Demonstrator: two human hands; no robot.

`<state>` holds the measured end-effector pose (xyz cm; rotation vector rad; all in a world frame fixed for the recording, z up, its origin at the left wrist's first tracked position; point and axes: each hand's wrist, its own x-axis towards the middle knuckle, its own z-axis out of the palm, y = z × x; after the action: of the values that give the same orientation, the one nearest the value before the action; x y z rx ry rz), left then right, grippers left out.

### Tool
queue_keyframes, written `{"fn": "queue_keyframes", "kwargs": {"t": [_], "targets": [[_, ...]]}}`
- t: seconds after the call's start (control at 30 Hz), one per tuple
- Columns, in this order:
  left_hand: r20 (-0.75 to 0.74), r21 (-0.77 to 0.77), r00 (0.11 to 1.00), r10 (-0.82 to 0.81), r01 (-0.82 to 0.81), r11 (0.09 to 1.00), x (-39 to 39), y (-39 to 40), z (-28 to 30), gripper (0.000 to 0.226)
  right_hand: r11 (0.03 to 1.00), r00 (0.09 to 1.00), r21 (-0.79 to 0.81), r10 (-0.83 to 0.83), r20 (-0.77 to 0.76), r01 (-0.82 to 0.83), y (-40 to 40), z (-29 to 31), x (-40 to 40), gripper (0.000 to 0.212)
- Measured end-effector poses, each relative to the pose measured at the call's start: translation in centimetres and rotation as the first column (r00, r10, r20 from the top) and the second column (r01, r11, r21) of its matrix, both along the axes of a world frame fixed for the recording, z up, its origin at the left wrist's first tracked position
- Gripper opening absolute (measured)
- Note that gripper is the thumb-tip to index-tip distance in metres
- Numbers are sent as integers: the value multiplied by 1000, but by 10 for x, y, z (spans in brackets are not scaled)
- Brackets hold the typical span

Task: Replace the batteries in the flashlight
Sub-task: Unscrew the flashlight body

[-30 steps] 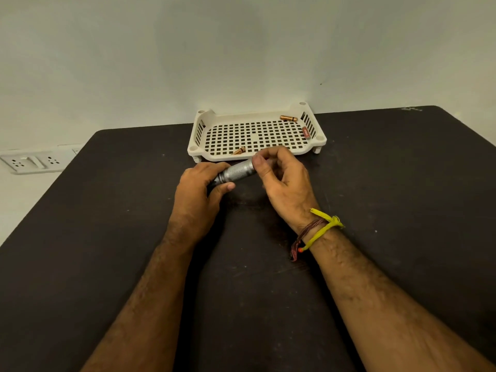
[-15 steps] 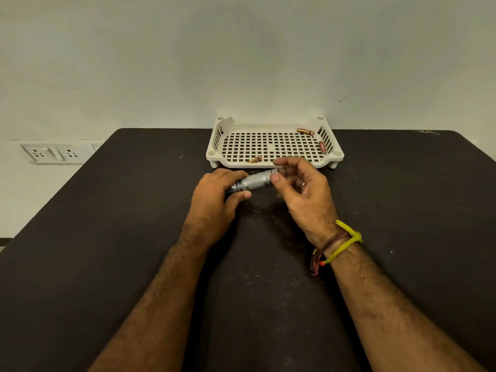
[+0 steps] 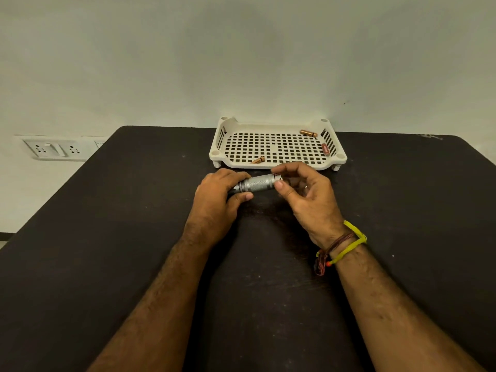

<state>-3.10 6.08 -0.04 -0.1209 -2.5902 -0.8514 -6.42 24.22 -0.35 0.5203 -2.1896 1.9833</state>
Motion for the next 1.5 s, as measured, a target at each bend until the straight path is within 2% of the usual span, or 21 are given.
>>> {"fn": "queue_keyframes", "kwargs": {"t": [0.13,0.27,0.4,0.53,0.67,0.77,0.9,1.03,1.17,1.3,1.5], "targets": [[-13,1,1000,-15,15,1000,0,-1,-1,35,998,998,43,-45,44,44,-3,-1,0,5],[-20,1,1000,-8,8,1000,-1,0,-1,34,1000,1000,24,-13,12,13,-1,0,0,17],[-23,8,1000,-11,11,1000,0,0,0,34,996,997,67,-66,41,64,-2,-1,0,6],[-25,14,1000,-1,1,1000,1,1,2,33,1000,999,5,-10,34,10,0,1,0,20],[-21,24,1000,-5,6,1000,2,1,2,33,998,996,48,-37,75,33,-2,1,0,6],[-29,26,1000,1,0,1000,1,1,1,33,1000,999,2,5,49,-5,0,1,-2,24],[-32,42,999,-2,4,999,1,0,0,34,997,995,62,-48,88,43,-2,0,-1,3],[-13,43,1000,4,-4,999,0,0,0,34,1000,998,18,-3,65,2,0,0,-2,17],[15,38,1000,-4,4,999,0,0,0,34,992,995,114,-62,82,52,-2,-1,-2,5],[31,65,999,-9,7,998,-1,0,-1,35,997,997,74,-11,77,6,1,-2,-3,23],[19,86,1000,-17,16,996,-1,-1,-1,34,997,992,46,-69,109,65,-2,-3,-3,12]]}}
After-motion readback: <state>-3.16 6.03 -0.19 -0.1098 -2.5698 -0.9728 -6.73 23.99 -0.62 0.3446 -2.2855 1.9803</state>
